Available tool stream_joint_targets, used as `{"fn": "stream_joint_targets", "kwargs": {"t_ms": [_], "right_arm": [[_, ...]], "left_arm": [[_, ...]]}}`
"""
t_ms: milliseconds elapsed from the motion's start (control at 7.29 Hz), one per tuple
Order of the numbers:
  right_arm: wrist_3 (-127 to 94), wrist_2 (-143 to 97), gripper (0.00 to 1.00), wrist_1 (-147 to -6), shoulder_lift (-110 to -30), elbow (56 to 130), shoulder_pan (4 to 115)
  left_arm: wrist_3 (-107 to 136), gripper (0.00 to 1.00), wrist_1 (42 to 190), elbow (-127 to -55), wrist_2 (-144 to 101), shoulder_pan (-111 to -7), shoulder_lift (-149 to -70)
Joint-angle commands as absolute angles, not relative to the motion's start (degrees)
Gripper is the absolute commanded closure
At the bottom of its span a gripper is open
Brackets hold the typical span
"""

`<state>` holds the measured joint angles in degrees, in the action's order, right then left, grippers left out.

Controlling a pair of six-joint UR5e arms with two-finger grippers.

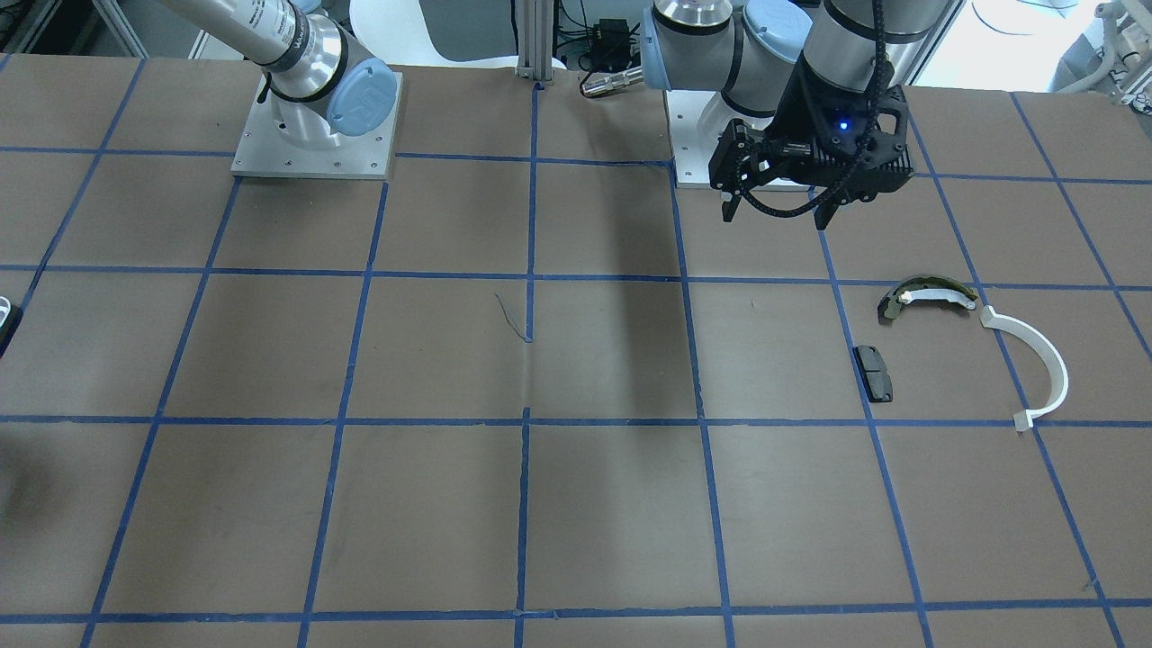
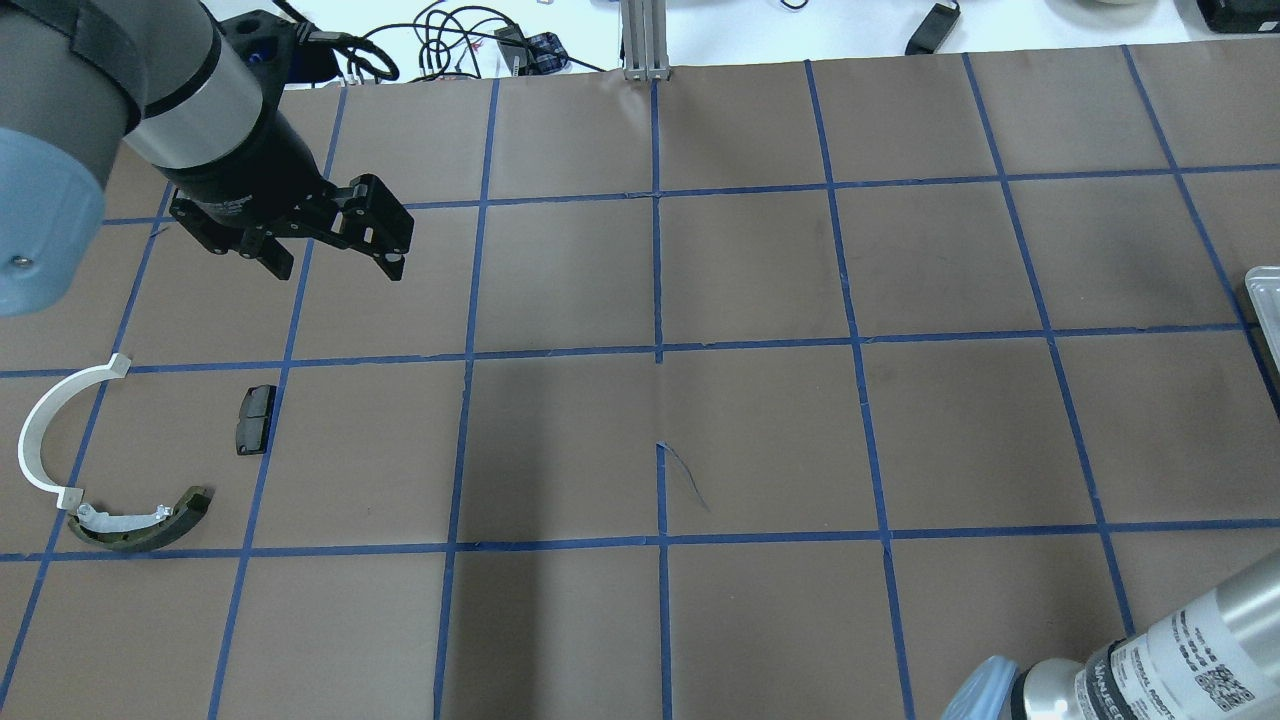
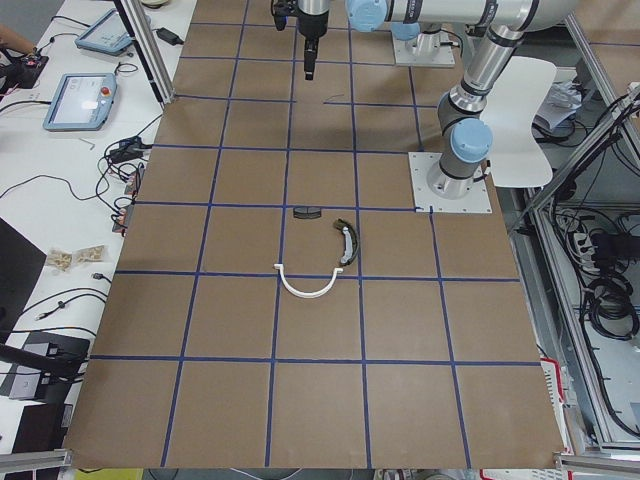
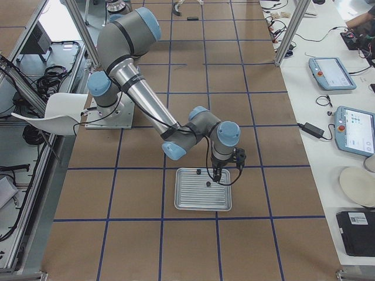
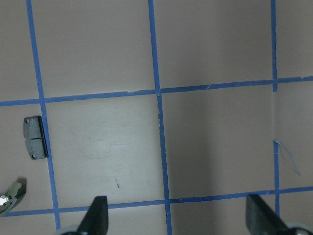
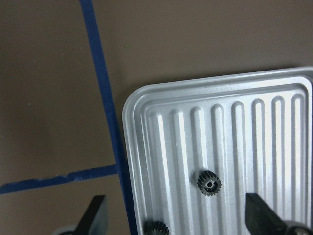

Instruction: Place bearing gear from tray to pile

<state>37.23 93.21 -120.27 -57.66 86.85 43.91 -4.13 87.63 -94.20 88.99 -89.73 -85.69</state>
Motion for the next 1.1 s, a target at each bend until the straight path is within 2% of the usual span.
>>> {"fn": "stream_joint_targets", "kwargs": {"t_ms": [0, 137, 549, 961], "right_arm": [[37.70, 92.99, 0.07, -120.41, -55.56, 86.92, 43.33], [37.71, 92.99, 0.08, -120.41, -54.68, 86.92, 42.11], [37.79, 93.16, 0.16, -121.11, -53.44, 86.75, 41.66], [38.23, 93.34, 0.30, -121.20, -53.35, 86.84, 40.78]], "left_arm": [[-4.13, 0.00, 87.54, -94.13, 88.95, -89.74, -85.69], [-4.13, 0.00, 87.45, -94.13, 88.95, -89.82, -85.69], [-4.13, 0.00, 87.45, -94.13, 88.95, -89.82, -85.69], [-4.13, 0.00, 87.45, -94.13, 88.95, -89.82, -85.69]]}}
